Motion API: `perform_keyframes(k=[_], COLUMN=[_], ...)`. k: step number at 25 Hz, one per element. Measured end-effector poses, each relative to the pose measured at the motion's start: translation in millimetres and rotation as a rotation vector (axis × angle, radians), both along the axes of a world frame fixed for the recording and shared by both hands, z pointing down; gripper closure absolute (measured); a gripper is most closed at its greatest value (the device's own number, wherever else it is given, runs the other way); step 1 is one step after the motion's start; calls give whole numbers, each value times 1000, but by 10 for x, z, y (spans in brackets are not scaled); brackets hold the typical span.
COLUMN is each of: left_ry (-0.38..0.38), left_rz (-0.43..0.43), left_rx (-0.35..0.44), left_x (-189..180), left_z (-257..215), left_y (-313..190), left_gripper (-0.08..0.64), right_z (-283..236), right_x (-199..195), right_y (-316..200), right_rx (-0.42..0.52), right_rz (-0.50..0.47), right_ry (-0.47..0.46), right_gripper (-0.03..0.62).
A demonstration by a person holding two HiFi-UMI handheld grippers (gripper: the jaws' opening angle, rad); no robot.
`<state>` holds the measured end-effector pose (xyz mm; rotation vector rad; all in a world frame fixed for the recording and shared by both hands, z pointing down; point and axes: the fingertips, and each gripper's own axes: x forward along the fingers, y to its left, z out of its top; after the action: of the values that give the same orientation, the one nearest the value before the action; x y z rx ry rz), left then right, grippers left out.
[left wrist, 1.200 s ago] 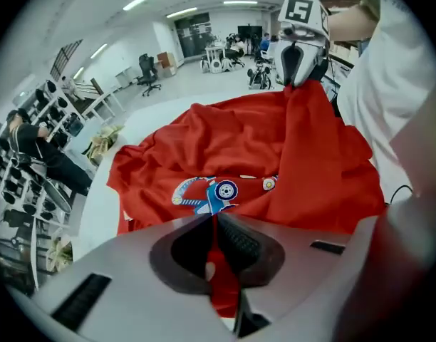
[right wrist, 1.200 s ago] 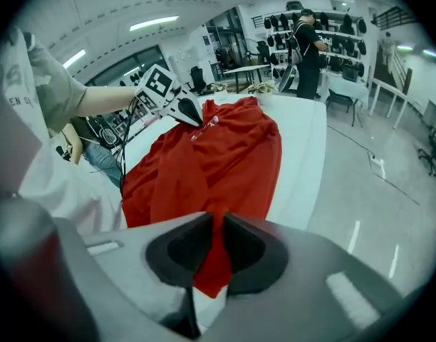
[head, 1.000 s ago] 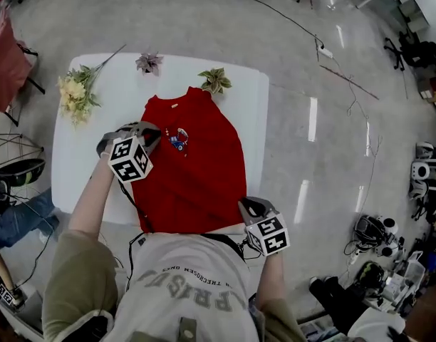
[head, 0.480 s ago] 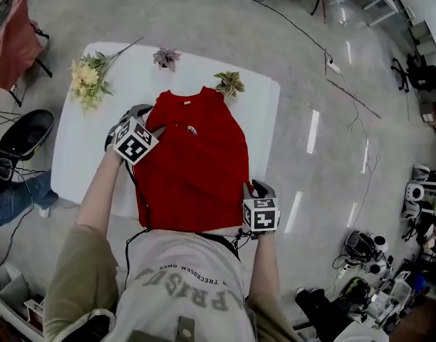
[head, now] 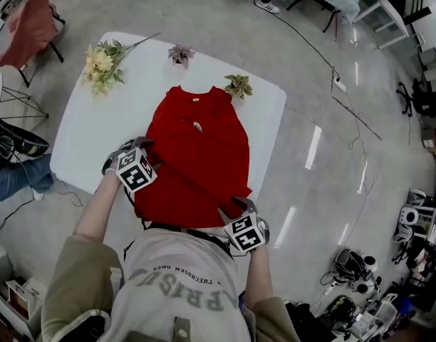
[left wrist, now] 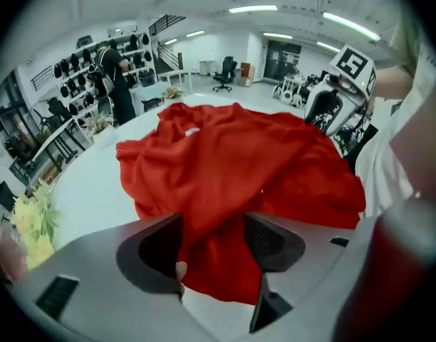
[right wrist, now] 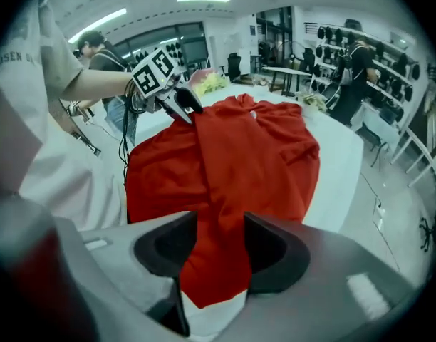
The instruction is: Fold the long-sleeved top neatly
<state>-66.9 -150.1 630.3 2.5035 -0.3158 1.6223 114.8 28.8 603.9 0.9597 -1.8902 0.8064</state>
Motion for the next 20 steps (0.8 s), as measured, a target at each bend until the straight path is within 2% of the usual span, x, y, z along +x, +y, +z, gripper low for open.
perform_keyframes(k=[2,7,10,12,14,17,20], left_ry=[-21,20,30,37,81,176,209], left_rz=[-23,-124,-138,-131,-150,-233,-335], left_rx=[-3,-45,-28,-21,-24,-2,24], left_x=[-116,-390,-432,-405,-382,-447,-678], left_z=[97,54,76,67,-21,-269,-461], left_y=[6,-35,-49,-48,-19,63,286], left_gripper=[288,288,288,288,280,262,262], right_z=[93,88,228,255,194,-1,-182], right_x=[-17,-79,-112,-123,-114,-11,100], right_y=[42,213,293,275,240,156,164], right_rx=[-55,-149,-185,-182,-157,-75,-9], right_rz=[-24,-64,-99,-117,-110,-47,1], right_ry=[8,-7,14,23,1,-56,-115], right_gripper=[399,399,399,399,399,399,397])
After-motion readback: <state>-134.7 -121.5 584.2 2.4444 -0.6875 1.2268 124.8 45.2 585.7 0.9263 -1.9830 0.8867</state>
